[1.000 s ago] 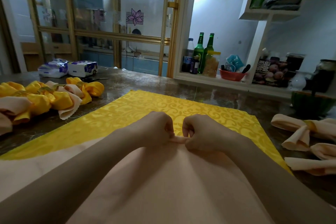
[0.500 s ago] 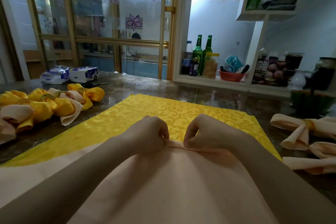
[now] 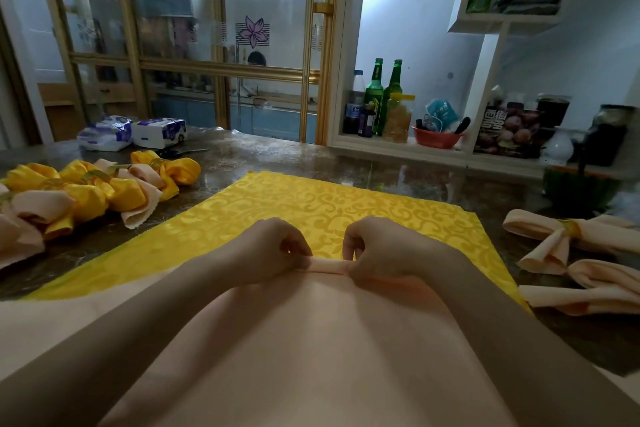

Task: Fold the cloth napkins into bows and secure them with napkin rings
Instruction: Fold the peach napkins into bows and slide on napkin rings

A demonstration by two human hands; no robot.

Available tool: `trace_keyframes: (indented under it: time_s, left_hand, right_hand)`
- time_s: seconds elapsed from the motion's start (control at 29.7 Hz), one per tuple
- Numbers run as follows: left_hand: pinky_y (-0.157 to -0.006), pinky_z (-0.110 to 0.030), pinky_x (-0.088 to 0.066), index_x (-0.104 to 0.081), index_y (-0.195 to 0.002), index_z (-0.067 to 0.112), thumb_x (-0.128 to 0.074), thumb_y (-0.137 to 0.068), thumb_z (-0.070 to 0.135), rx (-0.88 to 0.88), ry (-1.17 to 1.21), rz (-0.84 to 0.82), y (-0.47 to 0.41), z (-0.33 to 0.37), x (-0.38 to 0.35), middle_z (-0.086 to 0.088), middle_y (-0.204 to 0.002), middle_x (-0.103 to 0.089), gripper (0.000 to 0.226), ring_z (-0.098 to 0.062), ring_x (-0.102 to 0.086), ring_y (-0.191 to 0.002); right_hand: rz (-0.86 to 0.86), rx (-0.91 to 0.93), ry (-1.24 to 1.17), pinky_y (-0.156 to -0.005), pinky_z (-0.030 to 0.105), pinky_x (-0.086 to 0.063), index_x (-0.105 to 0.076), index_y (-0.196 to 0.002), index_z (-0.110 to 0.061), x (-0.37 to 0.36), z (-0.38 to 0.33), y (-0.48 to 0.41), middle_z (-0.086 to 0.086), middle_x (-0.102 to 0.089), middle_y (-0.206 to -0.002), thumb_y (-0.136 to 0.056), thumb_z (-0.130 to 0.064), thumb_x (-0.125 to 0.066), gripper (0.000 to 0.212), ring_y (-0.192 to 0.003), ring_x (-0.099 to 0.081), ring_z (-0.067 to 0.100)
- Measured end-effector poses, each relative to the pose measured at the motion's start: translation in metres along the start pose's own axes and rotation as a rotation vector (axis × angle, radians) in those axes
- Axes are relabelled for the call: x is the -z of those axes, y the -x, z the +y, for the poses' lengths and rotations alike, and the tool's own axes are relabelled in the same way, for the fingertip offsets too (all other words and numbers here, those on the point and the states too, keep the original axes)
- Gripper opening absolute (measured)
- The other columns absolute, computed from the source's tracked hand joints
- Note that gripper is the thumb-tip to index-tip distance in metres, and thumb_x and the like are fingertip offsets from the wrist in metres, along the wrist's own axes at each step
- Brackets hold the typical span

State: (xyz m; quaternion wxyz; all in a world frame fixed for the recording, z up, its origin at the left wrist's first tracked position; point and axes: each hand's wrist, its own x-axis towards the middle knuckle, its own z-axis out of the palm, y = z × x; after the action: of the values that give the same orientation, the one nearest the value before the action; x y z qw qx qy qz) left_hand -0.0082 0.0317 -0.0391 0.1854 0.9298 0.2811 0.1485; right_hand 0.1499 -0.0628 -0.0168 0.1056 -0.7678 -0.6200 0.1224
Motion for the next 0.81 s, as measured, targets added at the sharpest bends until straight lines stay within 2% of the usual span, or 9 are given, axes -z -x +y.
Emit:
trace_keyframes:
  time_s: [0.17,0.24,0.3,0.37,0.44,0.57,0.64,0.71,0.81]
  left_hand:
    - [-0.078,-0.025,-0.037,-0.067,-0.097,0.024,-0.061,-0.087,0.023,-0.052,-0.198,0.097,0.004,0.011,-0.002,0.013,-0.086,-0.050,0.011,-0.008,-0.044,-0.086]
    - [-0.071,-0.022,-0.032,-0.064,-0.100,0.022,-0.058,-0.087,0.017,-0.099,-0.261,0.105,0.005,0.014,-0.004,0.012,-0.085,-0.046,0.015,-0.008,-0.040,-0.083]
    - [-0.062,-0.020,-0.032,-0.062,-0.104,0.017,-0.053,-0.086,0.008,-0.093,-0.221,0.062,0.007,0.014,-0.007,0.013,-0.077,-0.042,0.022,-0.007,-0.038,-0.074]
    - [-0.056,-0.014,-0.032,-0.060,-0.105,0.015,-0.051,-0.085,0.008,-0.043,-0.137,0.010,0.008,0.014,-0.009,0.014,-0.072,-0.042,0.024,-0.004,-0.039,-0.067]
    - [-0.057,-0.015,-0.034,-0.062,-0.103,0.015,-0.052,-0.086,0.014,0.047,-0.010,0.004,0.007,0.014,-0.010,0.012,-0.074,-0.046,0.020,-0.005,-0.043,-0.070]
    - [-0.069,-0.022,-0.036,-0.064,-0.104,0.016,-0.056,-0.091,0.025,0.123,0.106,0.015,0.004,0.013,-0.010,0.007,-0.084,-0.052,0.018,-0.010,-0.049,-0.081]
    - [-0.064,-0.019,-0.036,-0.064,-0.104,0.017,-0.057,-0.091,0.026,0.129,0.144,0.018,0.008,0.012,-0.011,0.009,-0.079,-0.050,0.018,-0.007,-0.048,-0.075]
    - [-0.057,-0.017,-0.033,-0.065,-0.105,0.019,-0.059,-0.090,0.026,0.111,0.130,0.077,0.013,0.011,-0.019,0.011,-0.075,-0.046,0.017,-0.005,-0.045,-0.069]
    - [-0.065,-0.020,-0.030,-0.066,-0.106,0.018,-0.060,-0.090,0.025,0.086,0.110,0.237,0.022,0.009,-0.030,0.009,-0.080,-0.041,0.018,-0.010,-0.044,-0.077]
  right_hand:
    - [-0.123,-0.022,0.082,-0.055,0.022,-0.039,-0.059,-0.085,-0.020,0.004,-0.011,0.003,-0.006,-0.055,-0.078,-0.077,-0.009,-0.062,0.014,-0.067,-0.050,0.010]
    - [-0.206,-0.057,0.043,-0.058,0.022,-0.044,-0.062,-0.082,-0.019,0.009,-0.013,0.005,-0.003,-0.059,-0.076,-0.080,-0.011,-0.059,0.009,-0.067,-0.055,0.013]
    - [-0.229,-0.080,-0.048,-0.062,0.023,-0.050,-0.062,-0.080,-0.018,0.010,-0.012,0.006,-0.001,-0.062,-0.075,-0.085,-0.013,-0.059,0.008,-0.069,-0.060,0.015]
    - [-0.197,-0.098,-0.119,-0.063,0.025,-0.051,-0.063,-0.086,-0.012,0.007,-0.011,0.006,0.003,-0.063,-0.074,-0.088,-0.014,-0.056,0.007,-0.068,-0.062,0.018]
    - [-0.167,-0.116,-0.139,-0.062,0.027,-0.050,-0.061,-0.096,-0.008,0.005,-0.010,0.006,0.005,-0.063,-0.074,-0.089,-0.015,-0.054,0.012,-0.067,-0.061,0.021]
    - [-0.152,-0.129,-0.175,-0.058,0.022,-0.048,-0.059,-0.090,-0.015,0.004,-0.007,0.009,0.002,-0.060,-0.072,-0.090,-0.017,-0.056,0.003,-0.058,-0.059,0.012]
    - [-0.121,-0.137,-0.190,-0.057,0.020,-0.049,-0.060,-0.089,-0.016,0.001,-0.006,0.011,0.000,-0.060,-0.073,-0.090,-0.020,-0.059,0.004,-0.058,-0.058,0.009]
    - [-0.062,-0.132,-0.170,-0.060,0.022,-0.047,-0.060,-0.088,-0.018,-0.004,-0.004,0.011,-0.003,-0.058,-0.077,-0.089,-0.025,-0.061,0.007,-0.066,-0.056,0.008]
    - [0.106,-0.086,-0.124,-0.065,0.021,-0.038,-0.063,-0.091,-0.020,-0.015,-0.002,0.016,-0.009,-0.051,-0.084,-0.089,-0.027,-0.061,0.007,-0.083,-0.051,0.011]
